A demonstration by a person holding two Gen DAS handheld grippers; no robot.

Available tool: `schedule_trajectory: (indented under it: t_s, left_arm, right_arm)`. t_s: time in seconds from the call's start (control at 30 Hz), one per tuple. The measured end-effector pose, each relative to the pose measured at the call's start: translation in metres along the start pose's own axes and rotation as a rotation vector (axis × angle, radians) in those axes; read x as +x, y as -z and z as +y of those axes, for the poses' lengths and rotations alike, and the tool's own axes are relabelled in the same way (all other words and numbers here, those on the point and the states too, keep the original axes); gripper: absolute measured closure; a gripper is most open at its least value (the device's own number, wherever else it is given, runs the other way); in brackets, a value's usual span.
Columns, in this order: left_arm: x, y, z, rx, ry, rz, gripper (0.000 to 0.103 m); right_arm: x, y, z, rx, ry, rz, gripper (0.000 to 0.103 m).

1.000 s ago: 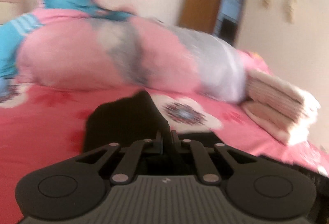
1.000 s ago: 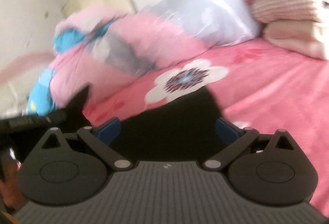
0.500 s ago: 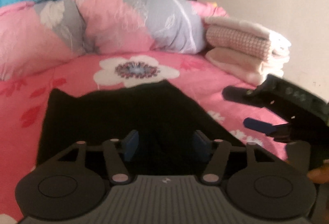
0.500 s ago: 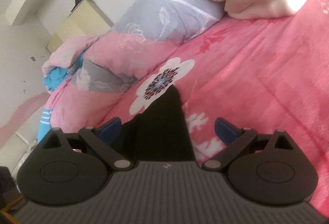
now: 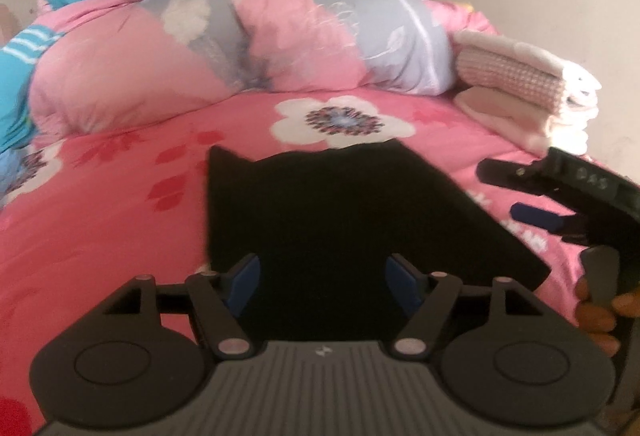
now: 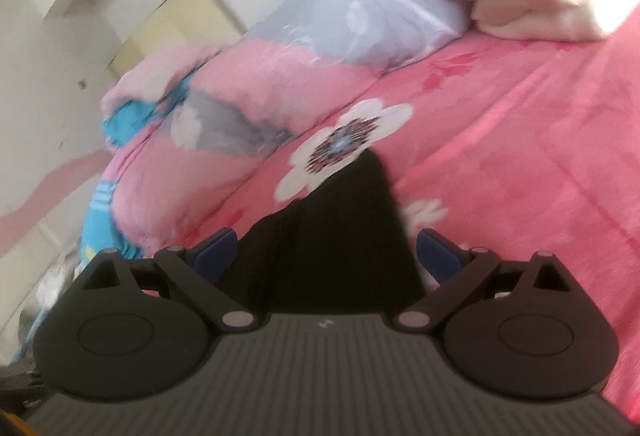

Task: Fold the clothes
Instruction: 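Pinch the black T-shirt corner with the right tool and lift it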

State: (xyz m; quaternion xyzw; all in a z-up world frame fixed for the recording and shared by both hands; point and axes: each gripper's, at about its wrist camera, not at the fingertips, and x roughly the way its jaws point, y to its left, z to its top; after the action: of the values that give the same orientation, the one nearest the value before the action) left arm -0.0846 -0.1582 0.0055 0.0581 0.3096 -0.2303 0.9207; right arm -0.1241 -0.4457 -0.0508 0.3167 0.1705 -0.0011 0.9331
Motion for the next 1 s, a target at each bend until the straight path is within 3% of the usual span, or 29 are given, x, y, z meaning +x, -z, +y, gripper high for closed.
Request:
schedule_trajectory:
  t_s: [0.2,0.5,0.63,0.83,1.0]
  left_arm:
    - [-0.016,0.016,0.024,-0.039,-0.026,0.003,0.028]
    - [-0.015,0.034,0.044,-0.069,-0.032,0.015,0.028]
    - [-0.012,0.038,0.049,-0.090,-0.016,0.021,0.028]
    - [-0.002,0.043,0.053,-0.111,0.004,0.051,0.028]
    - [0.003,0.046,0.058,-0.125,0.011,0.066,0.028]
  right_arm:
    - [-0.008,0.006,0.029,-0.017,-0.028,0.097,0.006]
    - [-0.015,0.006,0.028,0.238,-0.125,0.196,0.008]
    - [-0.014,0.012,0.029,0.269,-0.093,0.216,0.011]
    - [-0.011,0.022,0.027,0.279,-0.046,0.264,0.024]
    - [0.002,0.025,0.029,0.237,-0.030,0.310,0.041]
